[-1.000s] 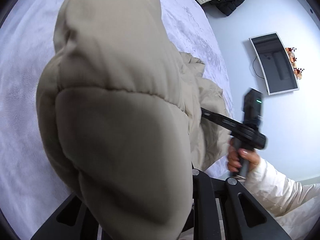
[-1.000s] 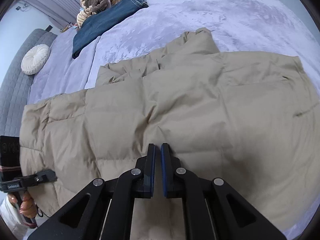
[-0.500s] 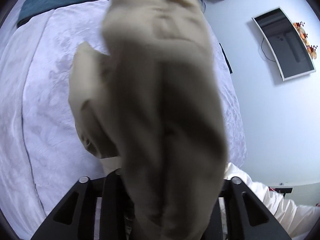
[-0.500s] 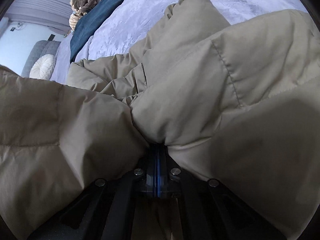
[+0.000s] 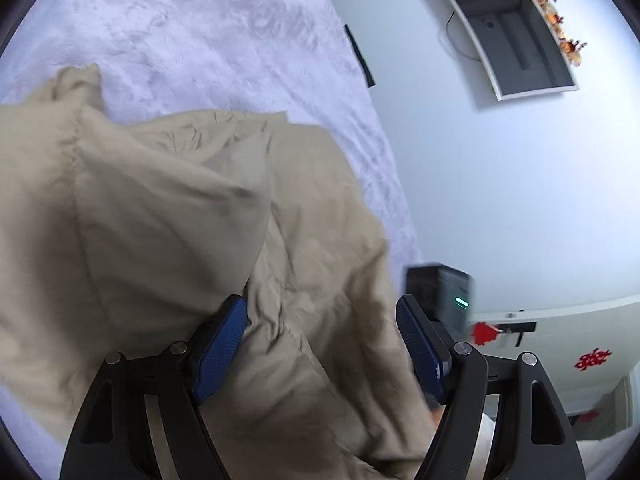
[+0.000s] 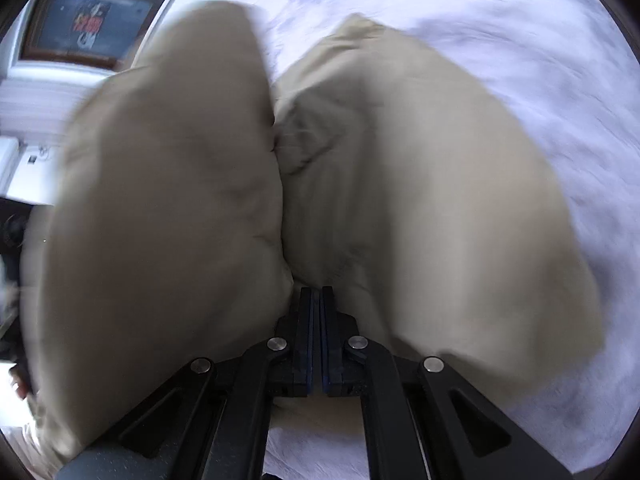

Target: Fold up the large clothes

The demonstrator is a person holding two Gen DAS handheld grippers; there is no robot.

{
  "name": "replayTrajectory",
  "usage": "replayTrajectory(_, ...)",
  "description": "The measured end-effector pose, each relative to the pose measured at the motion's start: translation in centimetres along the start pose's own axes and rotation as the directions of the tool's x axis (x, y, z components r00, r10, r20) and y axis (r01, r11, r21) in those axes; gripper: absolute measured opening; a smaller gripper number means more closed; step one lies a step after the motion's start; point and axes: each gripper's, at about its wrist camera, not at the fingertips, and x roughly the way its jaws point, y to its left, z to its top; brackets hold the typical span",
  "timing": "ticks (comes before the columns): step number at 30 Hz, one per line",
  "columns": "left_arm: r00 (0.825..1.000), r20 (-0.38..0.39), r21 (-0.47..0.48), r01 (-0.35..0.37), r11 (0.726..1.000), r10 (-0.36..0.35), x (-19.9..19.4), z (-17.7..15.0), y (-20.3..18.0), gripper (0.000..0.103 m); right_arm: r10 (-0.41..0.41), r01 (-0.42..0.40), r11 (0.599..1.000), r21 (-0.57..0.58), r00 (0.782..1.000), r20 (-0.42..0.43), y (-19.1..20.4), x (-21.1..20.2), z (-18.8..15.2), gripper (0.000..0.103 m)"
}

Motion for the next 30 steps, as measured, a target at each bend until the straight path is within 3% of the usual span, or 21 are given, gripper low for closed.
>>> replayTrajectory(4, 0.999, 0.003, 0.014, -0.051, 0.999, 0.051, 3.2, 1.3, -0.3, 0.077, -0.010, 0.008, 0.998, 0.058, 0.999, 0.031, -1.8, -2.4, -1.6, 0.005)
replayTrajectory(6, 0.996, 0.006, 0.051, -0.090, 0.995, 0.090, 2.4, -0.1, 0.7, 0.077, -0.003, -0.002, 0.997, 0.078, 0.998, 0.062, -2.2, -4.2, -2.5, 0.027)
replayTrajectory(7, 0.994, 0.009, 0.065, -0.107, 0.992, 0.107, 2.4, -0.2, 0.5, 0.077, 0.009, -0.015, 0.997, 0.078, 0.996, 0.085, -2.1, -5.3, -3.0, 0.057)
replayTrajectory(8, 0.992, 0.013, 0.082, -0.126, 0.989, 0.125, 2.4, -0.2, 0.2, 0.077, 0.020, -0.028, 0.997, 0.070, 0.994, 0.108, -1.9, -6.4, -3.6, 0.073)
replayTrajectory(11, 0.986, 0.034, 0.104, -0.166, 0.981, 0.164, 2.4, 1.8, 0.6, 0.077, 0.077, -0.079, 0.997, 0.016, 0.990, 0.115, -0.1, -8.8, -5.3, 0.076)
replayTrajectory(13, 0.980, 0.059, 0.120, -0.195, 0.973, 0.189, 0.4, 2.5, 3.2, 0.077, 0.122, -0.120, 0.992, -0.022, 0.989, 0.085, 1.1, -9.3, -5.8, 0.087)
replayTrajectory(14, 0.977, 0.078, 0.135, -0.210, 0.968, 0.201, -0.3, 2.2, 2.7, 0.077, 0.136, -0.134, 0.990, -0.045, 0.989, 0.058, 1.9, -9.1, -5.9, 0.090)
replayTrajectory(16, 0.968, 0.131, 0.174, -0.234, 0.957, 0.213, -1.7, 2.1, 2.1, 0.077, 0.125, -0.123, 0.989, -0.086, 0.992, 0.022, 4.1, -7.7, -5.8, 0.090)
replayTrajectory(18, 0.949, 0.210, 0.215, -0.279, 0.936, 0.235, -4.1, 1.5, 1.6, 0.077, 0.090, -0.088, 0.990, -0.112, 0.996, 0.014, 5.5, -5.8, -5.2, 0.090)
replayTrajectory(20, 0.917, 0.293, 0.219, -0.341, 0.914, 0.272, -7.2, 0.6, 1.9, 0.077, 0.005, -0.002, 0.994, -0.106, 1.000, 0.026, 6.0, -4.0, -4.4, 0.089)
replayTrajectory(21, 0.891, 0.340, 0.206, -0.383, 0.901, 0.301, -8.4, 0.5, 2.4, 0.077, -0.020, 0.023, 0.995, -0.099, 0.999, 0.034, 5.5, -4.1, -4.6, 0.087)
replayTrajectory(22, 0.856, 0.387, 0.177, -0.434, 0.883, 0.343, -10.0, 0.1, 3.4, 0.077, -0.042, 0.046, 0.994, -0.095, 0.998, 0.043, 5.5, -3.6, -4.2, 0.064)
replayTrajectory(23, 0.826, 0.418, 0.144, -0.472, 0.870, 0.379, -11.4, -0.3, 4.6, 0.077, -0.073, 0.077, 0.992, -0.100, 0.996, 0.041, 5.6, -3.0, -3.7, 0.016)
replayTrajectory(24, 0.788, 0.445, 0.094, -0.514, 0.852, 0.426, -12.8, -0.5, 6.4, 0.077, -0.120, 0.125, 0.986, -0.114, 0.992, 0.050, 5.7, -2.7, -3.3, 0.015)
replayTrajectory(26, 0.748, 0.443, 0.000, -0.551, 0.835, 0.494, -13.7, 0.1, 9.7, 0.077, -0.156, 0.174, 0.967, -0.183, 0.982, 0.109, 6.7, -3.2, -2.8, 0.011)
replayTrajectory(28, 0.738, 0.423, -0.091, -0.543, 0.835, 0.526, -13.6, 1.2, 13.2, 0.077, -0.181, 0.220, 0.943, -0.251, 0.969, 0.171, 7.7, -4.3, -2.7, 0.010)
replayTrajectory(30, 0.736, 0.418, -0.116, -0.538, 0.835, 0.533, -12.5, 2.6, 15.0, 0.077, -0.204, 0.257, 0.927, -0.275, 0.957, 0.209, 7.7, -5.0, -2.2, 0.010)
